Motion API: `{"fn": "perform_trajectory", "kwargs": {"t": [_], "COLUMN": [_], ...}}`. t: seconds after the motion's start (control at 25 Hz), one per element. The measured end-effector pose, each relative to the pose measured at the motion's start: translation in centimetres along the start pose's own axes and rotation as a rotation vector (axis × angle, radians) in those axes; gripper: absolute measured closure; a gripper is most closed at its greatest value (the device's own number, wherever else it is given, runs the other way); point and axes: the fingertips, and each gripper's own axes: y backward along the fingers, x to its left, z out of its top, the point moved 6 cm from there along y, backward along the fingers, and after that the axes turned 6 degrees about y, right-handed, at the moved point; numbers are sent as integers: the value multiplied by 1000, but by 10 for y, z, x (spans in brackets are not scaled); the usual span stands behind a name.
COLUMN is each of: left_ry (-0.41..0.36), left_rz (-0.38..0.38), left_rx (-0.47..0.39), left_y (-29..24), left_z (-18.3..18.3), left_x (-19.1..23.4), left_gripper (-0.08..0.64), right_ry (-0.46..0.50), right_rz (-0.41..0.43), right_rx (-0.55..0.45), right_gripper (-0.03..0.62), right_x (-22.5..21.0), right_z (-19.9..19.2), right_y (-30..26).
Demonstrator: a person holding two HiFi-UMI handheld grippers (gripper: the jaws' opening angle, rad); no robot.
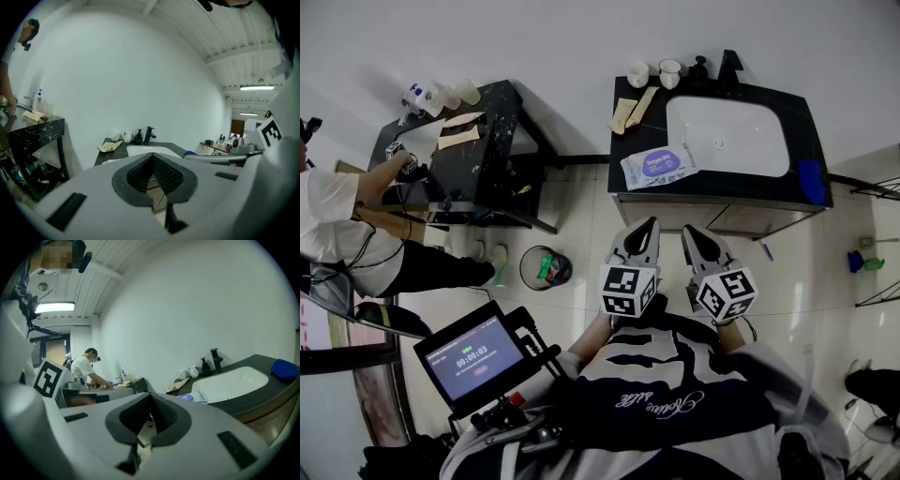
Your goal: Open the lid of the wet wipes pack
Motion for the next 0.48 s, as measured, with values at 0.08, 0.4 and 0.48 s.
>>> {"fn": "perform_trajectory", "kwargs": {"t": [0.08, 0.4, 0.48], "left_ry": [6, 79, 97], "left_rz": [-11, 9, 24], "left_rx": [6, 67, 85], "left_y": [-12, -52, -59], "left_z": [6, 5, 1], "left_x": [15, 65, 75], "left_gripper": [561, 561, 561], "right_ry": [-7, -29, -28], "right_rz": [-4, -23, -17], "right_rx": [6, 57, 67], "right_gripper": [594, 594, 594], "right_x": [-2, -23, -28], "right_z": [3, 9, 10], "right_y": [-18, -67, -76]}}
